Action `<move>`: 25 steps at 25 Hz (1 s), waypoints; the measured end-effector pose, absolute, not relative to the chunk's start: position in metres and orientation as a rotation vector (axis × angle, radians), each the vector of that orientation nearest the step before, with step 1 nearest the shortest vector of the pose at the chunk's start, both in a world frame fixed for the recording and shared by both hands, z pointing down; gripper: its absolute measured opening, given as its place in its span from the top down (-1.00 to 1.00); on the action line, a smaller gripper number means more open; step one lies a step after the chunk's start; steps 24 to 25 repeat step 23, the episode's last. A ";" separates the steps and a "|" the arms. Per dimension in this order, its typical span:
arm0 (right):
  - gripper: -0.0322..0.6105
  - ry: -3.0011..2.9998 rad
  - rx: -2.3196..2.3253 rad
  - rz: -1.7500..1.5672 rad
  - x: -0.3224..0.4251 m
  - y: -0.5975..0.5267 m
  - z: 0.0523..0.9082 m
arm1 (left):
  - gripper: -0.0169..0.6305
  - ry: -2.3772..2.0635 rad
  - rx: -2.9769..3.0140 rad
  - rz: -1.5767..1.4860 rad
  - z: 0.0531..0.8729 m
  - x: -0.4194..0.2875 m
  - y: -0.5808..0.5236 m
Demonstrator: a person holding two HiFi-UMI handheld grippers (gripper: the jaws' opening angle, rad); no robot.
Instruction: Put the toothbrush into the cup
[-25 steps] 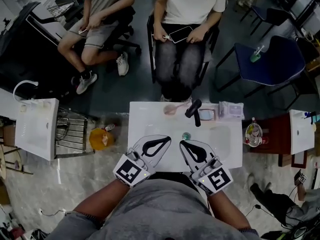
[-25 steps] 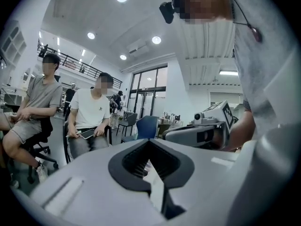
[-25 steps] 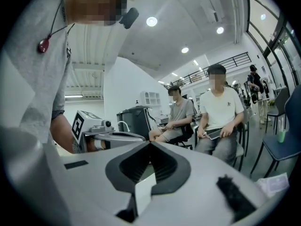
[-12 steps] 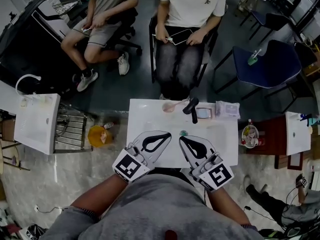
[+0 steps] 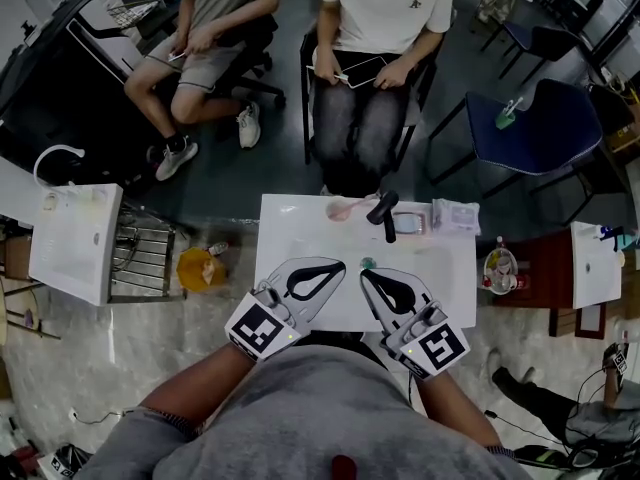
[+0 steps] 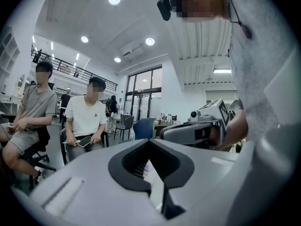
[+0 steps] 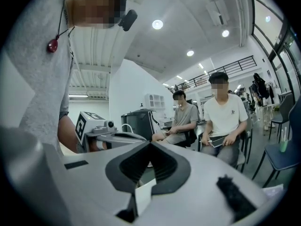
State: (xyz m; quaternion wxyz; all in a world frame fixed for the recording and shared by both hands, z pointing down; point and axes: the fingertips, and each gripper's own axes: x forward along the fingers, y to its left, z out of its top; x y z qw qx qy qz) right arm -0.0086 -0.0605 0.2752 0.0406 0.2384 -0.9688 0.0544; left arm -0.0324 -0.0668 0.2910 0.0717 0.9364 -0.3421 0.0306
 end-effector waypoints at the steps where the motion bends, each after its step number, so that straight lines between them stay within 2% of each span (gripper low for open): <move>1: 0.86 -2.970 0.733 0.167 -0.008 -0.060 0.275 | 0.93 -1.029 2.815 0.091 0.291 -0.032 -0.067; 25: 0.86 -2.990 0.709 0.206 -0.006 -0.054 0.282 | 0.93 -1.037 2.849 0.113 0.299 -0.025 -0.061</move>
